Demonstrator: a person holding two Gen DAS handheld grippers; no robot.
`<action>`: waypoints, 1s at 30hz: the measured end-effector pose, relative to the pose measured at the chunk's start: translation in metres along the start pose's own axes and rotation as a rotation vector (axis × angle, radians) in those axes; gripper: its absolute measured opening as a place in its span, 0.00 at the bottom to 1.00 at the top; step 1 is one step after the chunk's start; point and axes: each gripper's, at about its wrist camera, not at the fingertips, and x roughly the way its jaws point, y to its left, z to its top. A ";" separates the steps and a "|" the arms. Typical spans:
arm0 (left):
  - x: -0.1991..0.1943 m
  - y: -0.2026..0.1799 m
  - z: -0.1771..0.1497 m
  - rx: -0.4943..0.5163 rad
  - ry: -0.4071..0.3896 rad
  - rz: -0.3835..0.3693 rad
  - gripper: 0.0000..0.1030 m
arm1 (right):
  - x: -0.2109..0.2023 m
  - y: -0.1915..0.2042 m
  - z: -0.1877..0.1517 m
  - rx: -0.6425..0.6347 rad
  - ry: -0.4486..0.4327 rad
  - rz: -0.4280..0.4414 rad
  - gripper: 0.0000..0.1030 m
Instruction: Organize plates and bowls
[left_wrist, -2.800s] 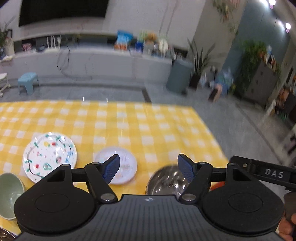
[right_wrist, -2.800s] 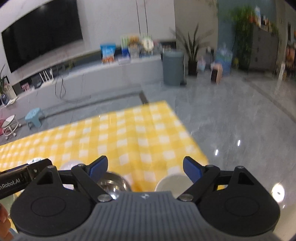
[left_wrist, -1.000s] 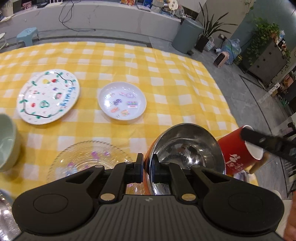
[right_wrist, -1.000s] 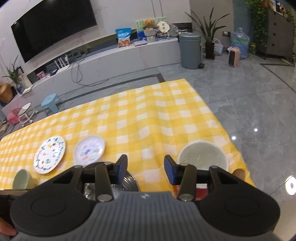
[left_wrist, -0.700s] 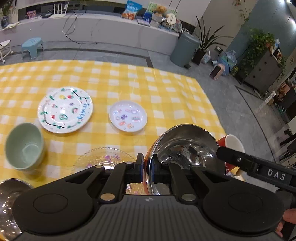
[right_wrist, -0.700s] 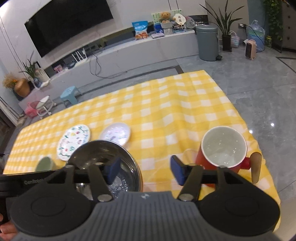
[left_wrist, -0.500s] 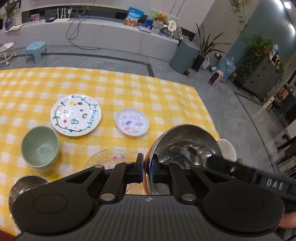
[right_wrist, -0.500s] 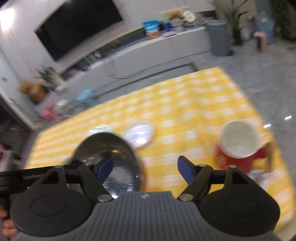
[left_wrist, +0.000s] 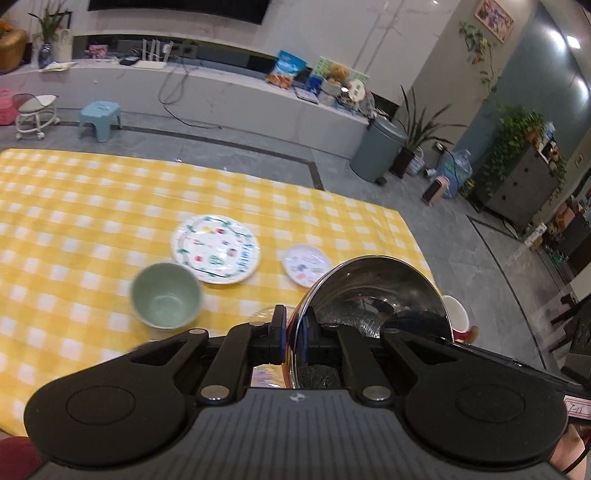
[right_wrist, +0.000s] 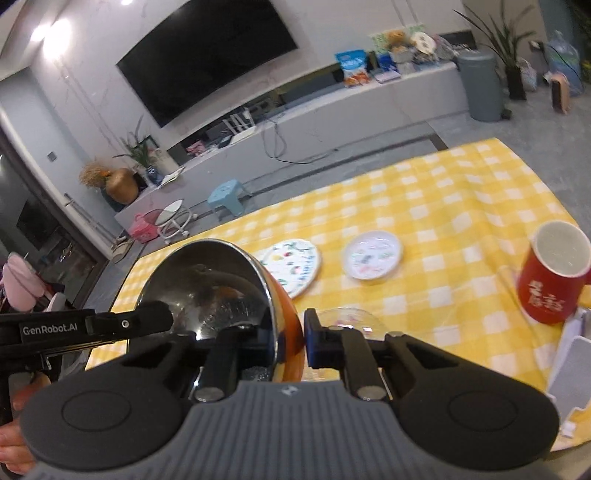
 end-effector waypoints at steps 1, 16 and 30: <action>-0.004 0.007 0.000 -0.006 -0.006 0.007 0.08 | 0.003 0.009 -0.001 -0.015 0.004 0.003 0.12; 0.005 0.124 -0.027 -0.103 0.082 0.060 0.08 | 0.091 0.102 -0.042 -0.259 0.200 -0.007 0.12; 0.039 0.166 -0.053 -0.181 0.175 0.008 0.09 | 0.128 0.101 -0.082 -0.307 0.242 -0.047 0.15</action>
